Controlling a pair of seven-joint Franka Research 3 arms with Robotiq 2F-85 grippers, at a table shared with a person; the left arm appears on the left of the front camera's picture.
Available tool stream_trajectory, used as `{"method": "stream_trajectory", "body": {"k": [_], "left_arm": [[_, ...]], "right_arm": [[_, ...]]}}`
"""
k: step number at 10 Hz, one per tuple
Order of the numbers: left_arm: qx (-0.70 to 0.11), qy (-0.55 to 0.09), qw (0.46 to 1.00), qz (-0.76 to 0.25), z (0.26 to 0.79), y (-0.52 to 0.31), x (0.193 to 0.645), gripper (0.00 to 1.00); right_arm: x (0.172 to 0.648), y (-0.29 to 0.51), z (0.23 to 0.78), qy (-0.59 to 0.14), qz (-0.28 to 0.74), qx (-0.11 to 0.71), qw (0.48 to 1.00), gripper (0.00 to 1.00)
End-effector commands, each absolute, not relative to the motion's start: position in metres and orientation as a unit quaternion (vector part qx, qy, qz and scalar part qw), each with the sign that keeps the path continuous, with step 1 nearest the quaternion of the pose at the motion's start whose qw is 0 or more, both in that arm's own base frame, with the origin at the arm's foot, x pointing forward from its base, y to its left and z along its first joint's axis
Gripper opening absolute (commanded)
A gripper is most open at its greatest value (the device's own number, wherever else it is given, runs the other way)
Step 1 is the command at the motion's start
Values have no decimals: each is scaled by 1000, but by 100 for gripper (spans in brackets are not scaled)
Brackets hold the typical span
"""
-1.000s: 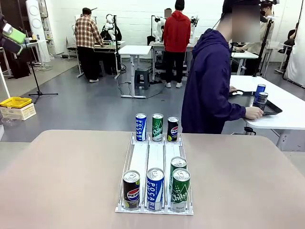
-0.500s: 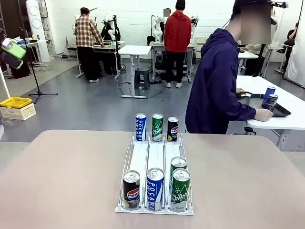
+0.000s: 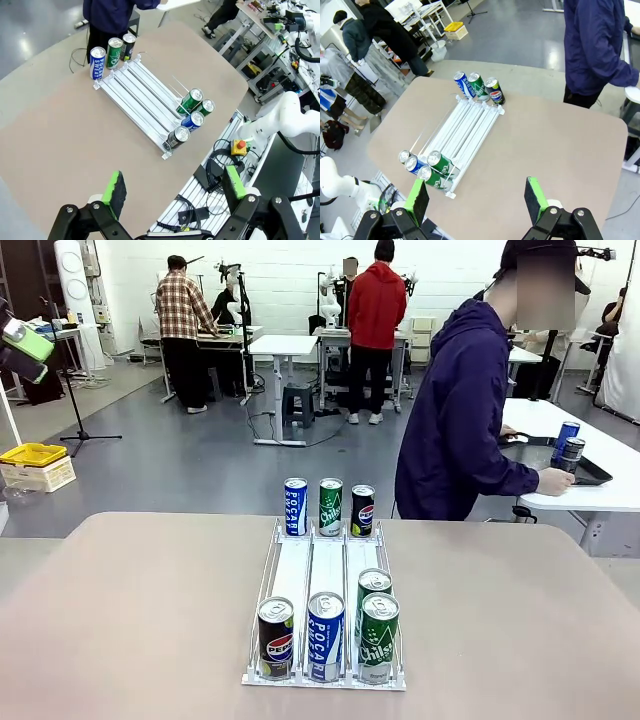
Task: Retrieve and hand over the desired beverage to the person.
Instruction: Place the picked can on the Handle tray extended by the person.
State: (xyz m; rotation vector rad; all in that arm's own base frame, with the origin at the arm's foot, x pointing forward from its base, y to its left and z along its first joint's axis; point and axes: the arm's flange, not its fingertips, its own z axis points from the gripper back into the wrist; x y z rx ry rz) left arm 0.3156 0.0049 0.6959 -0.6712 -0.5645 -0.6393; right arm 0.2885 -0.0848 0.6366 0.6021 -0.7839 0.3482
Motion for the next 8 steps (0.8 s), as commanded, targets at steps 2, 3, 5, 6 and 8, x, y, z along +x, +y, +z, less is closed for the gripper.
{"method": "stream_trajectory", "body": {"k": [2,3,5,6,8], "left_arm": [[-322,-272,853,-307,697,5,316,100],[-322,-272,853,-307,697,5,316,100],[-322,-272,853,-307,697,5,316,100],[-322,-272,853,-307,697,5,316,100],[-322,-272,853,-307,697,5,316,100]], "right_arm": [[291,-84,635,-380,174,302,857,100],[291,-84,635,-380,174,302,857,100],[291,-84,635,-380,174,302,857,100],[291,-84,635,-380,174,302,857,100],[291,-84,635,-380,174,302,857,100]]}}
